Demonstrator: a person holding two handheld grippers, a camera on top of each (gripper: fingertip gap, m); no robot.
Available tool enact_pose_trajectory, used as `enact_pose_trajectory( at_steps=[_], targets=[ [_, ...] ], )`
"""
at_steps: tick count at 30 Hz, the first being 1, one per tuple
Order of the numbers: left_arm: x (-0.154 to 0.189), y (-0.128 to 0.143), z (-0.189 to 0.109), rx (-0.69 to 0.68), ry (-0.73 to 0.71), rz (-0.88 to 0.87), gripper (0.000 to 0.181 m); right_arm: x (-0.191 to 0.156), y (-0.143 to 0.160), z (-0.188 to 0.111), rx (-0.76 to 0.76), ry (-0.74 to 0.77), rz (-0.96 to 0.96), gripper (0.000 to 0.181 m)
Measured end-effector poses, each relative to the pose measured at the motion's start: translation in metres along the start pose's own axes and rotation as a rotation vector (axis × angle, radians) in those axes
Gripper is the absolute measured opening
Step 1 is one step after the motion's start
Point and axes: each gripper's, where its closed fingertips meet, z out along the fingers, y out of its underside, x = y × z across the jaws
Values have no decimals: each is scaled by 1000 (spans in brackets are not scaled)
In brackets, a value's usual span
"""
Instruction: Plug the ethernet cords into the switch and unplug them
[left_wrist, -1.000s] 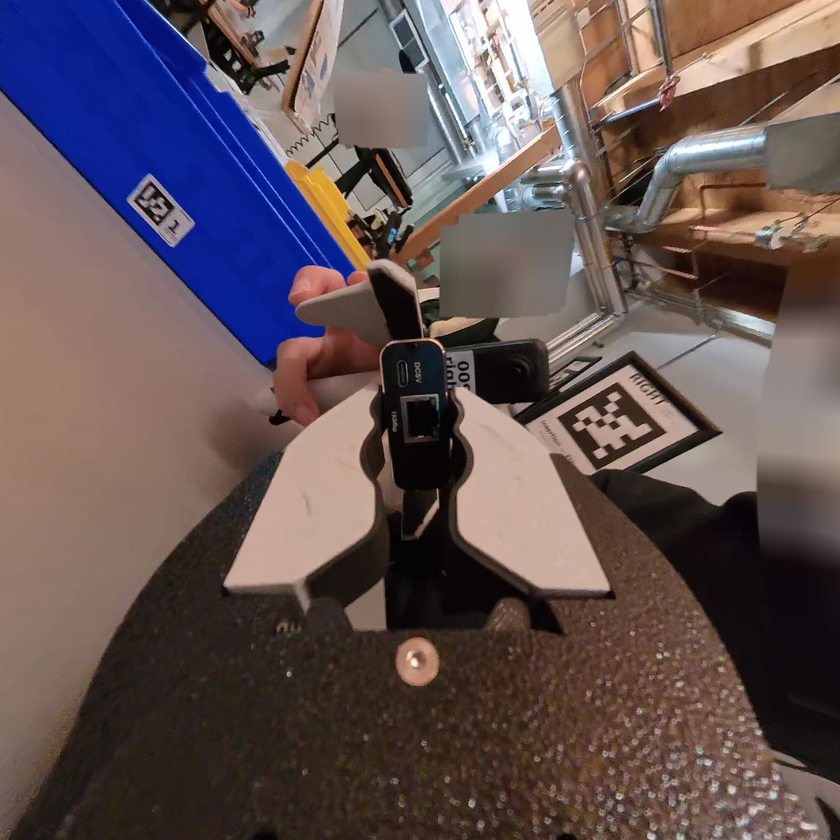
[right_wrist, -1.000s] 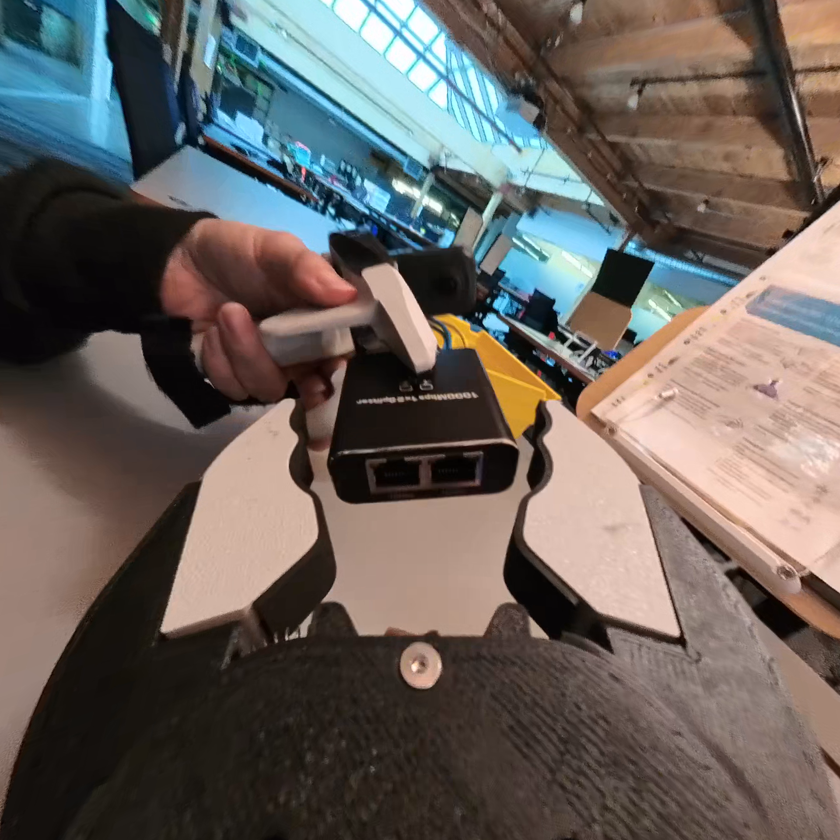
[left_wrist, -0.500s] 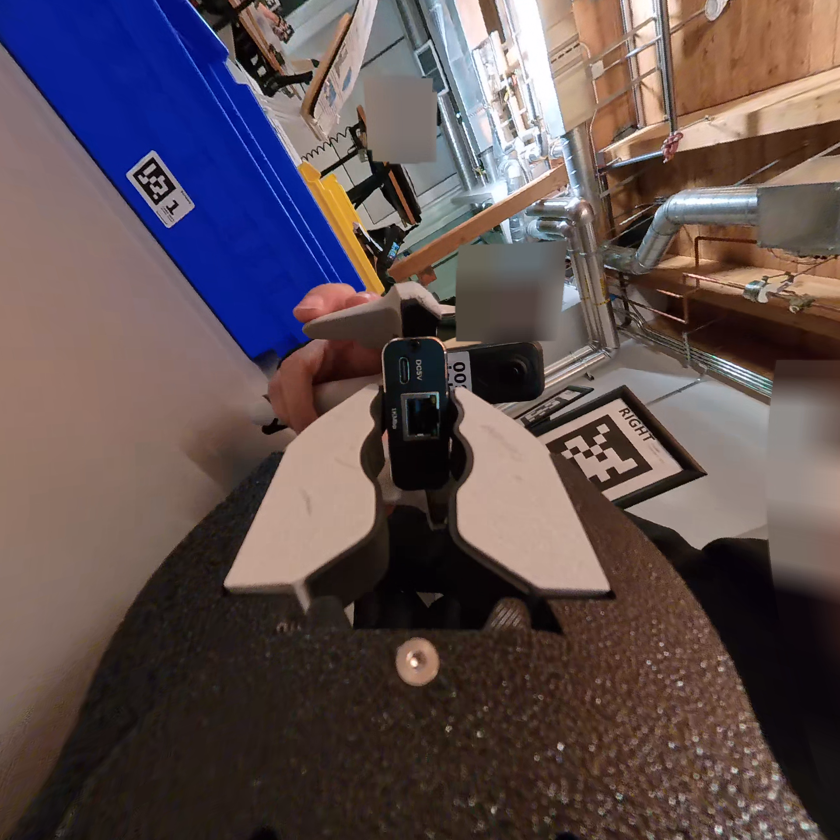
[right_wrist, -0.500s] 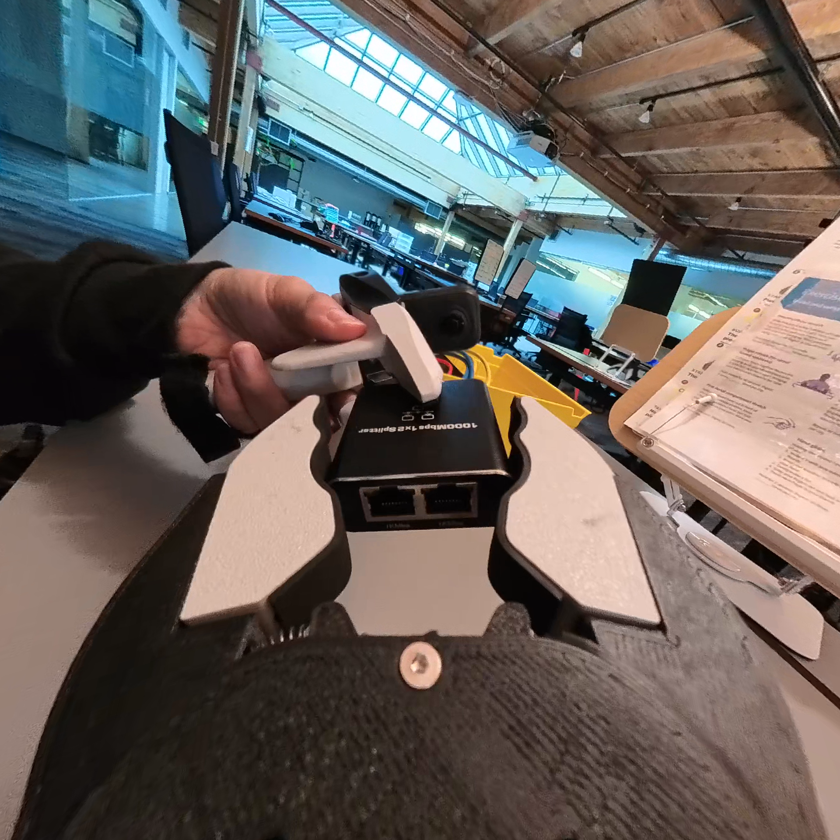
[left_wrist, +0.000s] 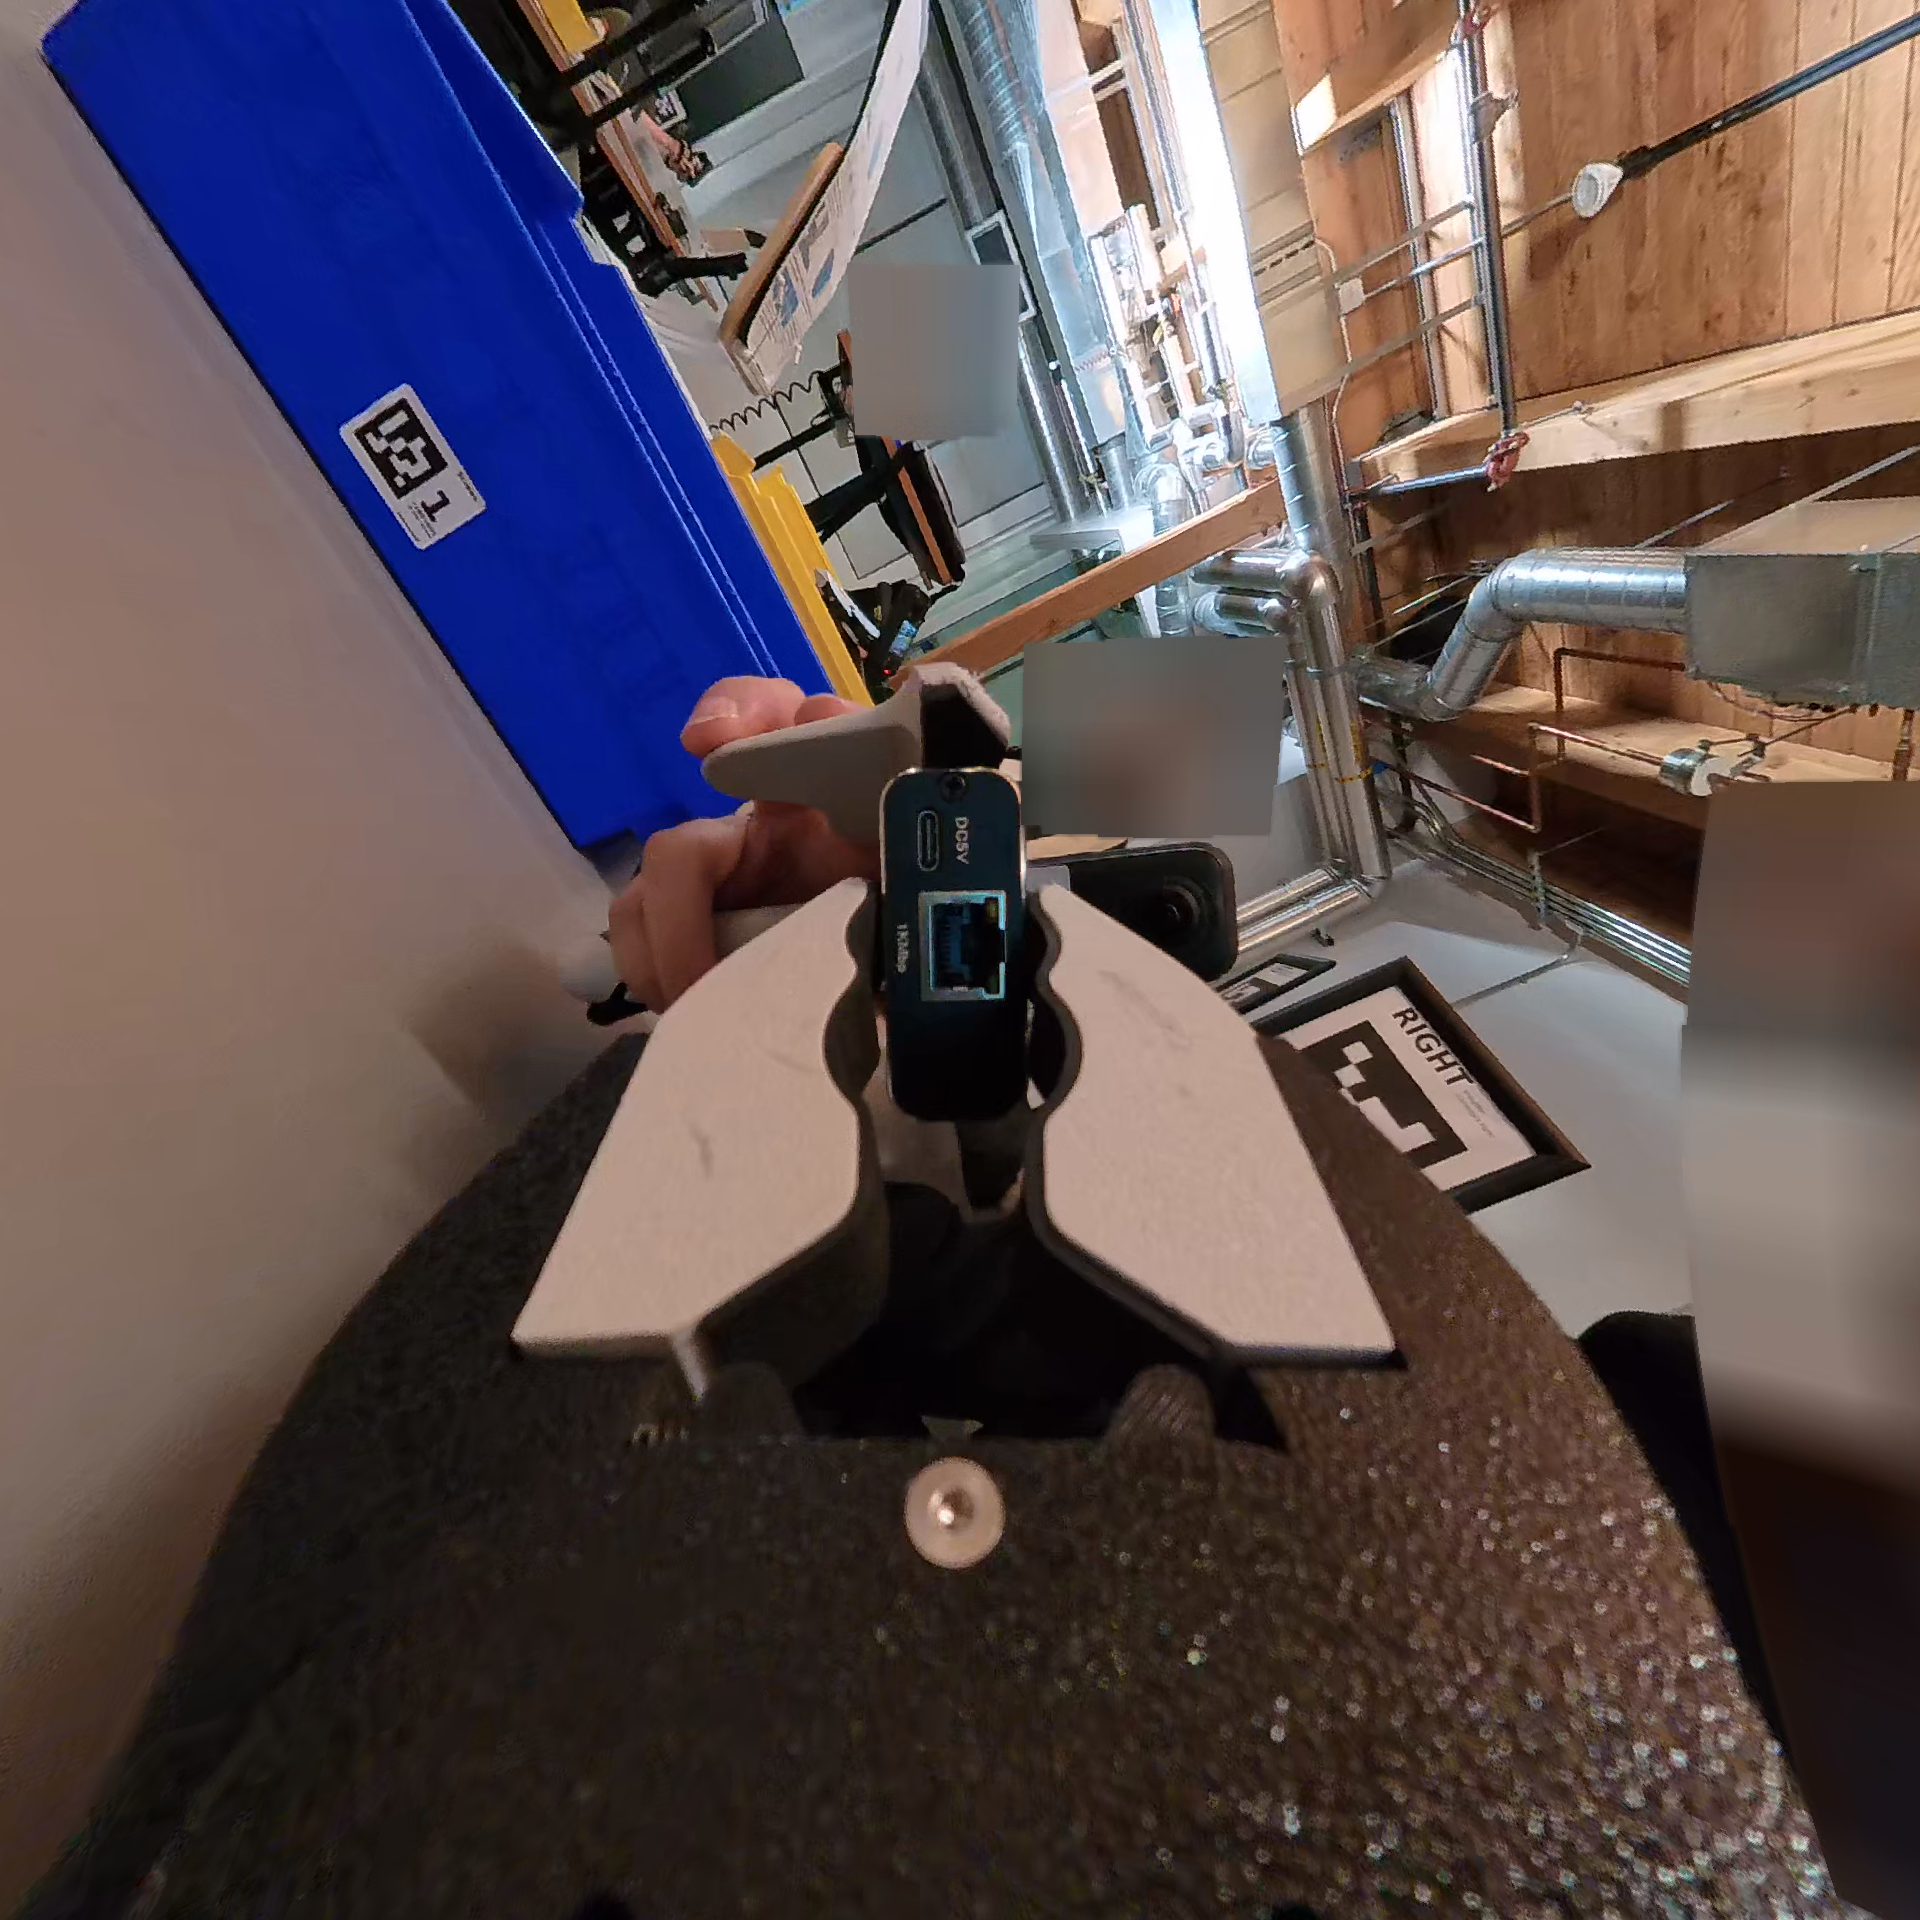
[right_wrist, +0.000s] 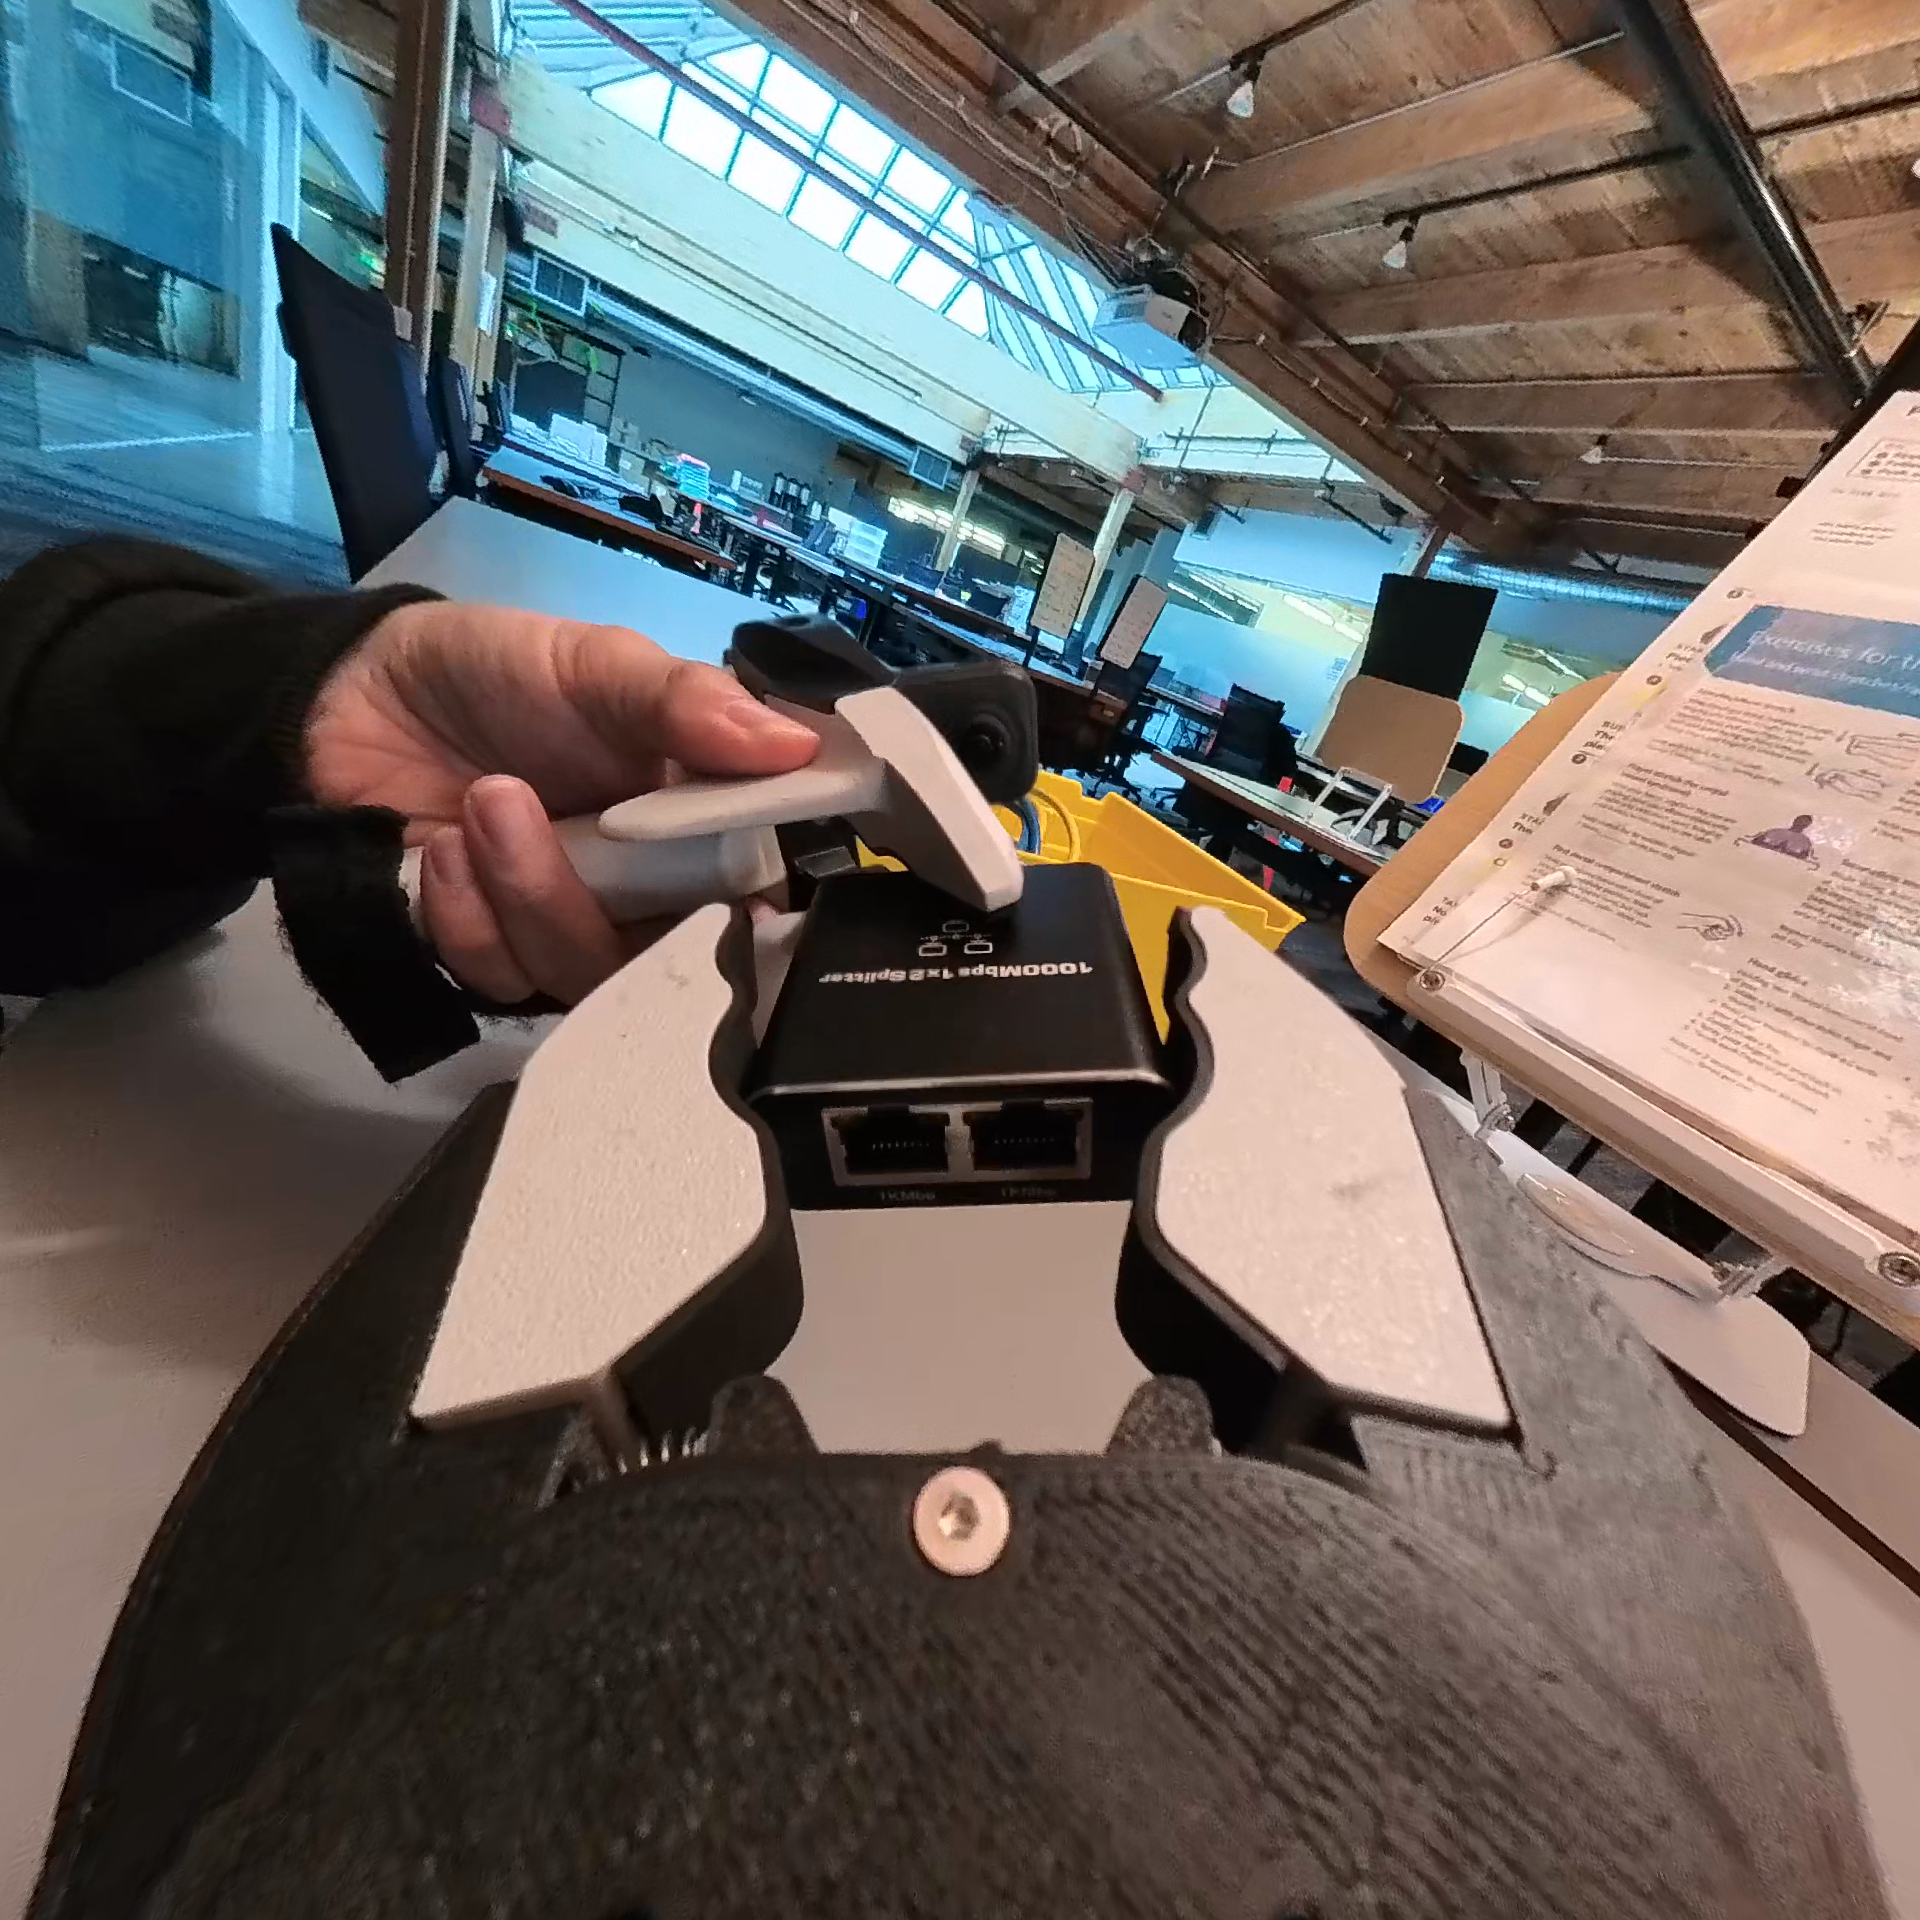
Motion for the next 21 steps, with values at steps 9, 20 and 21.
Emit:
enact_pose_trajectory(
  at_steps=[9, 20, 21],
  targets=[
    [5, -2, 0, 16, 2, 15, 24, 3, 3, 1, -26, 39, -35, 75],
    [25, -36, -22, 147, -237, 571, 35, 21, 1, -17, 85, 23, 386, 75],
    [31, -46, -35, 172, -314, 693, 35, 23, 2, -21, 101, 39, 415, 75]
  ],
)
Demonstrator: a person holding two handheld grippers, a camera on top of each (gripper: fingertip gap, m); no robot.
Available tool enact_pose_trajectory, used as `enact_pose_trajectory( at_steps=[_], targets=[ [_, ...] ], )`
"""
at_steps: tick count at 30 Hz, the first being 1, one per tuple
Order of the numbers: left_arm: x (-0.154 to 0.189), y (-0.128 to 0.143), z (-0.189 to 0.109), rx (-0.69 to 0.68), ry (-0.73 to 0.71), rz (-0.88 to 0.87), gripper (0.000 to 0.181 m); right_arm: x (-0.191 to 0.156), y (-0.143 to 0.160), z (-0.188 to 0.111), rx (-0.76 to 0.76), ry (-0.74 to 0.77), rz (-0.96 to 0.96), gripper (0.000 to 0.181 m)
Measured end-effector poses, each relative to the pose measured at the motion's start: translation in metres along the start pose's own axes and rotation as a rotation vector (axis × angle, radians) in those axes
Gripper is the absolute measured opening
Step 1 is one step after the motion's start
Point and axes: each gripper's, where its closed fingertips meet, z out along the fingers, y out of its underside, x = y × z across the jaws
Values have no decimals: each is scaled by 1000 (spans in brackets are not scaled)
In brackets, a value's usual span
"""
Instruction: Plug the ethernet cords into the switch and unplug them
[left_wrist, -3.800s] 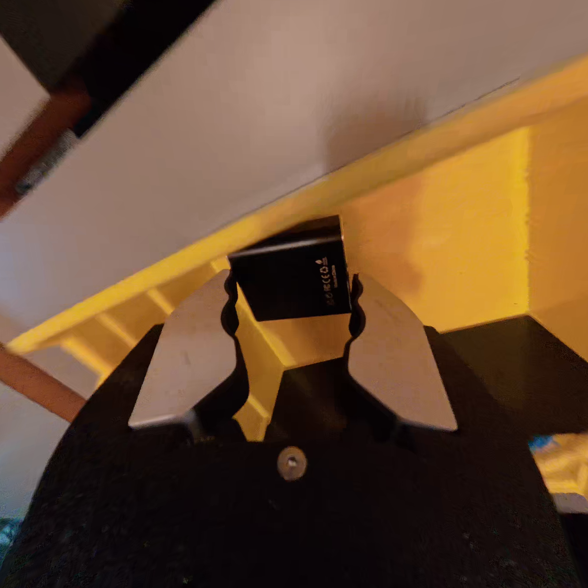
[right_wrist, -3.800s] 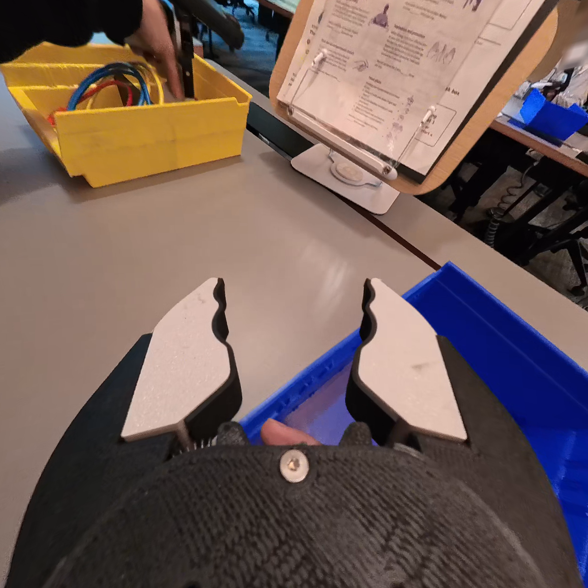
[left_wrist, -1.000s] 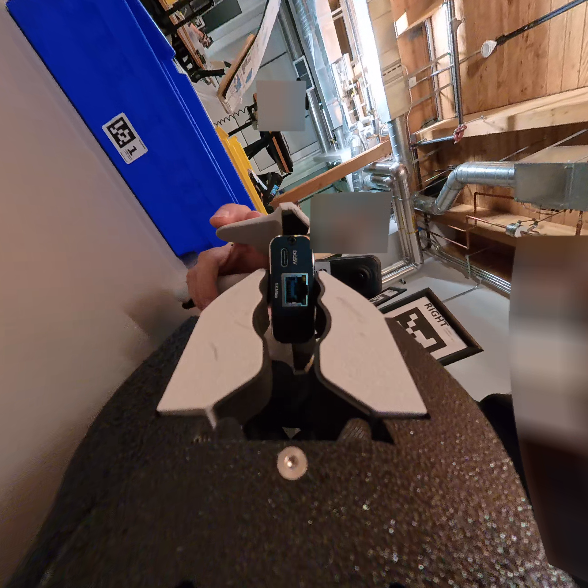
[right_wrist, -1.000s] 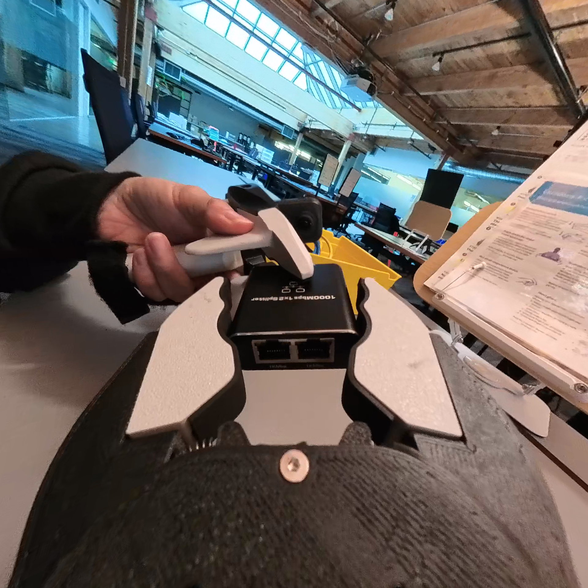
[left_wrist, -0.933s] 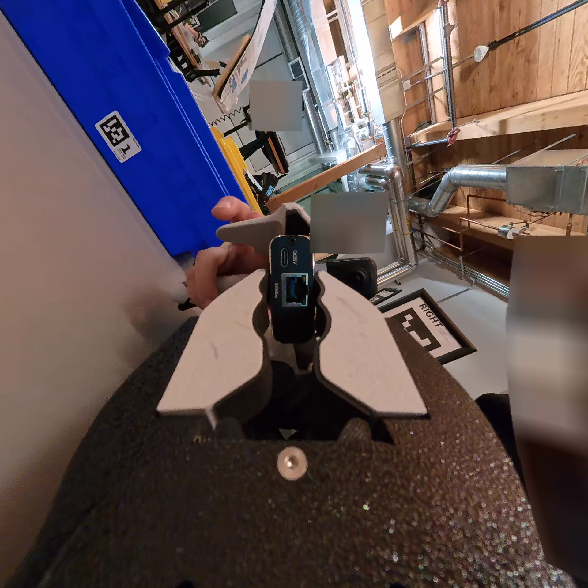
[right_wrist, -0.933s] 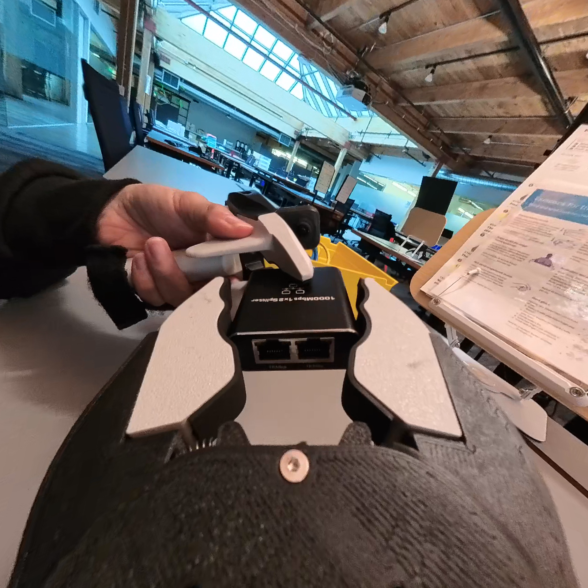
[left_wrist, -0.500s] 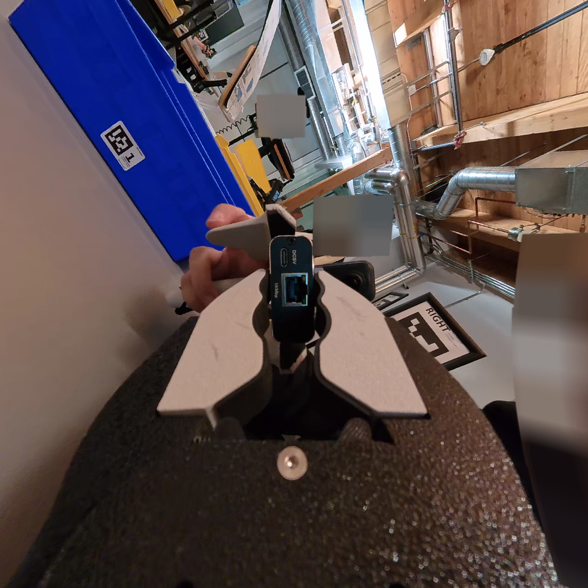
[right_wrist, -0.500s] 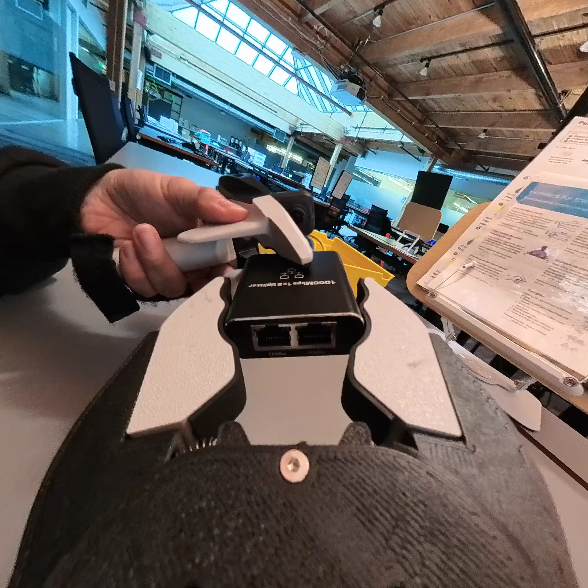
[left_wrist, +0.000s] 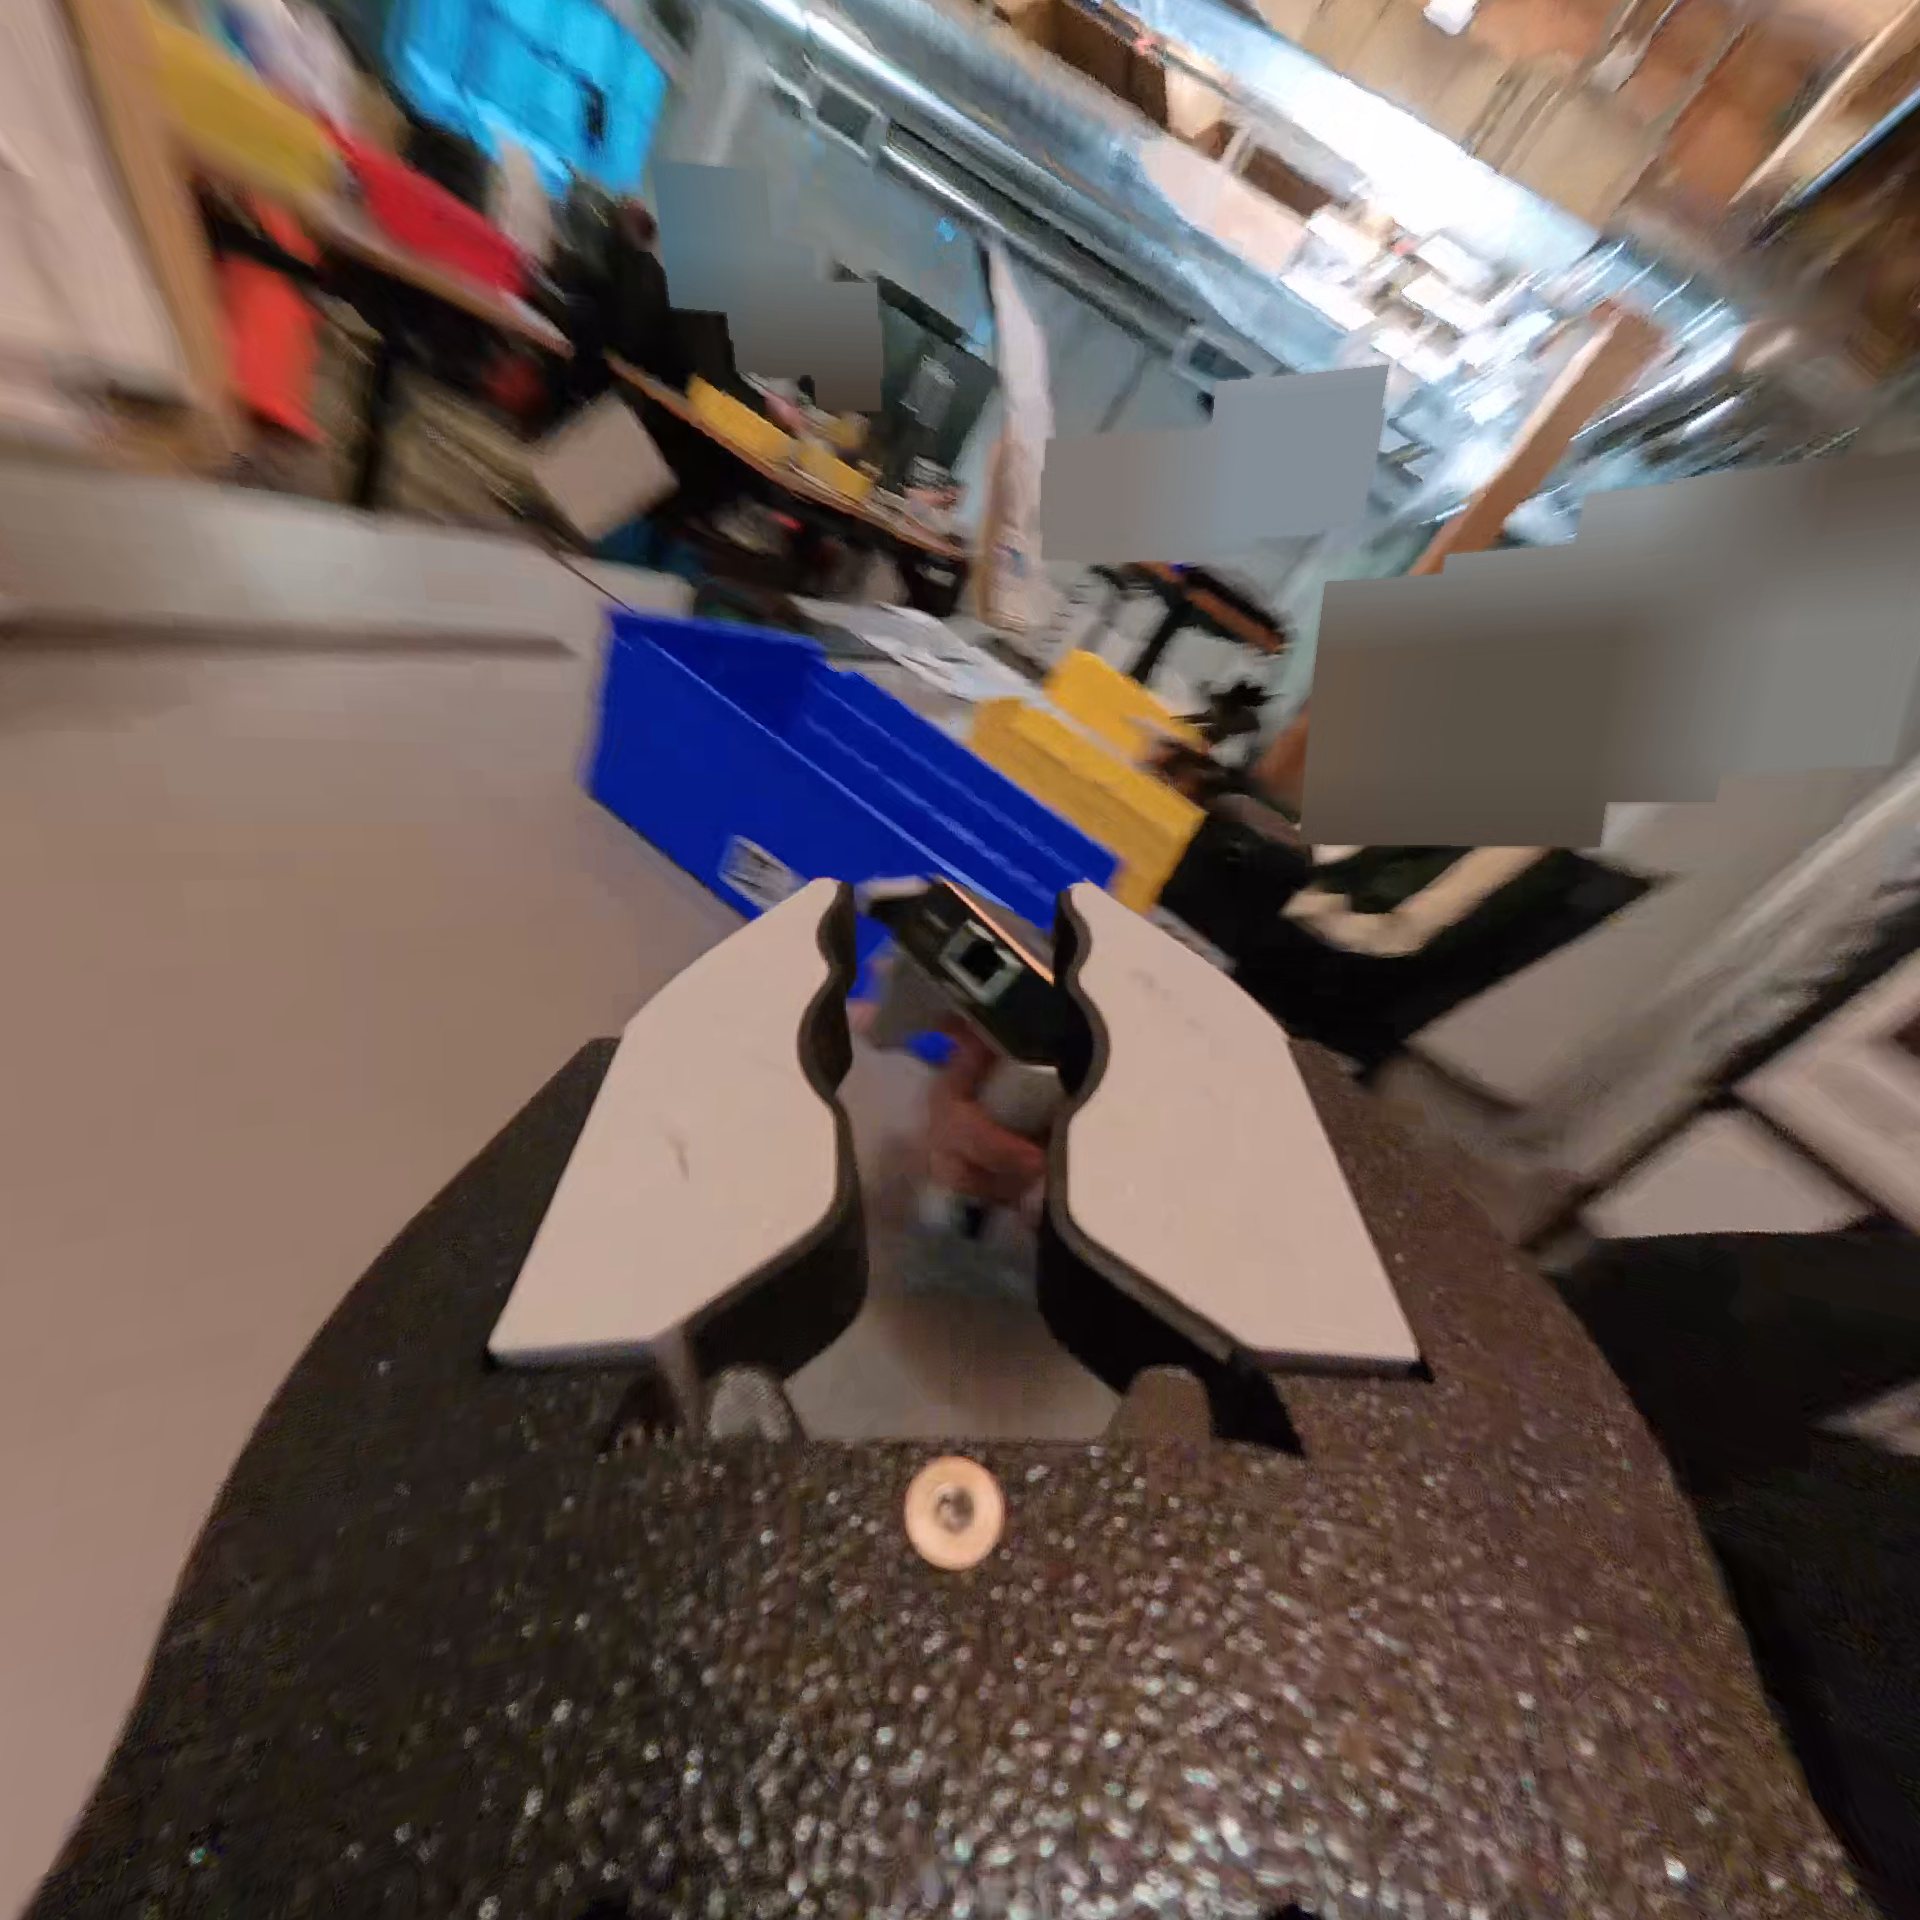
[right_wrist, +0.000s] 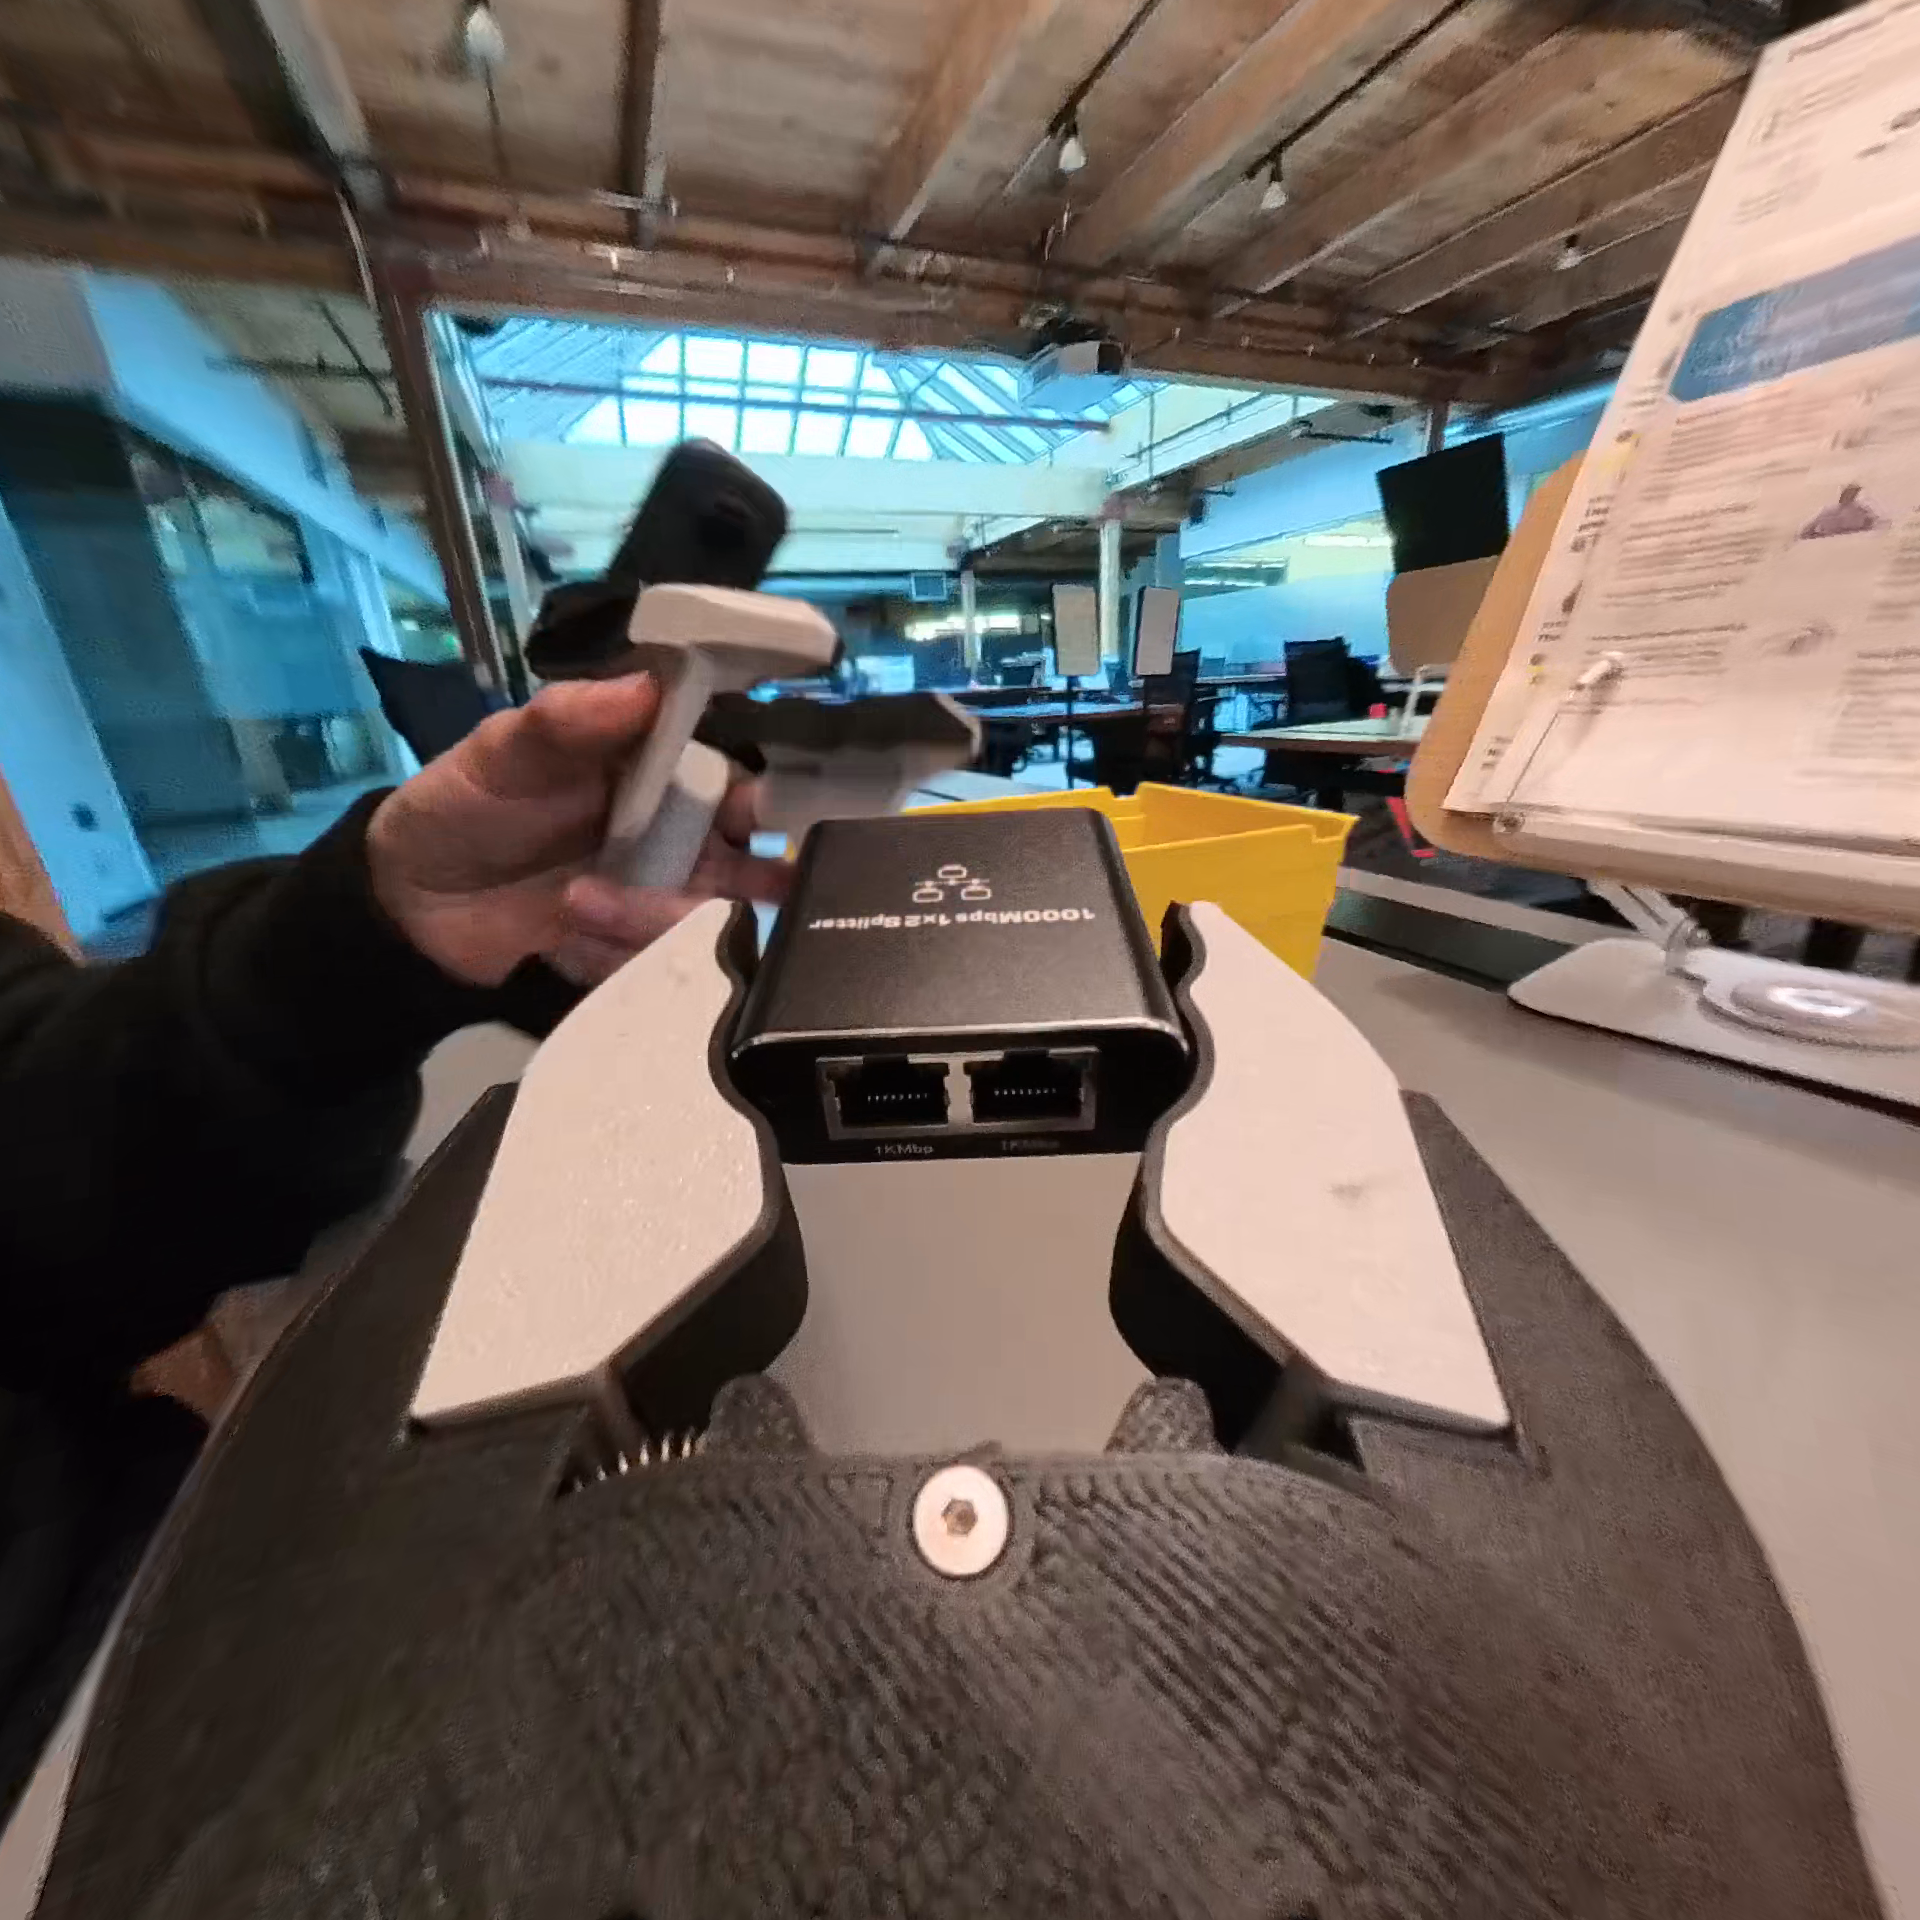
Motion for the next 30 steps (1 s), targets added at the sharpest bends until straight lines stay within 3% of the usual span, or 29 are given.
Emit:
enact_pose_trajectory(
  at_steps=[3, 5, 7, 12, 15, 22, 26, 30],
  targets=[
    [-42, -30, -47, -33, -344, 322, 41, 2, 2, -10, 18, 13, 34, 75],
    [-79, -42, -88, -130, -576, 476, 42, 6, 5, -12, 6, 34, 23, 75],
    [-106, -45, -121, -277, -683, 621, 43, 6, 4, -14, 15, 9, 49, 75],
    [-189, -41, -168, -807, -689, 1042, 51, 9, 4, -20, 26, 35, 48, 75],
    [-225, -40, -177, -981, -629, 1133, 42, 11, 4, -21, 27, 39, 53, 75],
    [-264, -38, -161, -1213, -554, 1255, 40, 12, 7, -22, 2, 41, 37, 75],
    [-278, -30, -161, -1326, -538, 1262, 21, 14, 5, -24, 12, 48, 40, 75],
    [-275, -45, -173, -1385, -602, 1304, 12, 17, 3, -27, 25, 52, 49, 75]
  ],
)
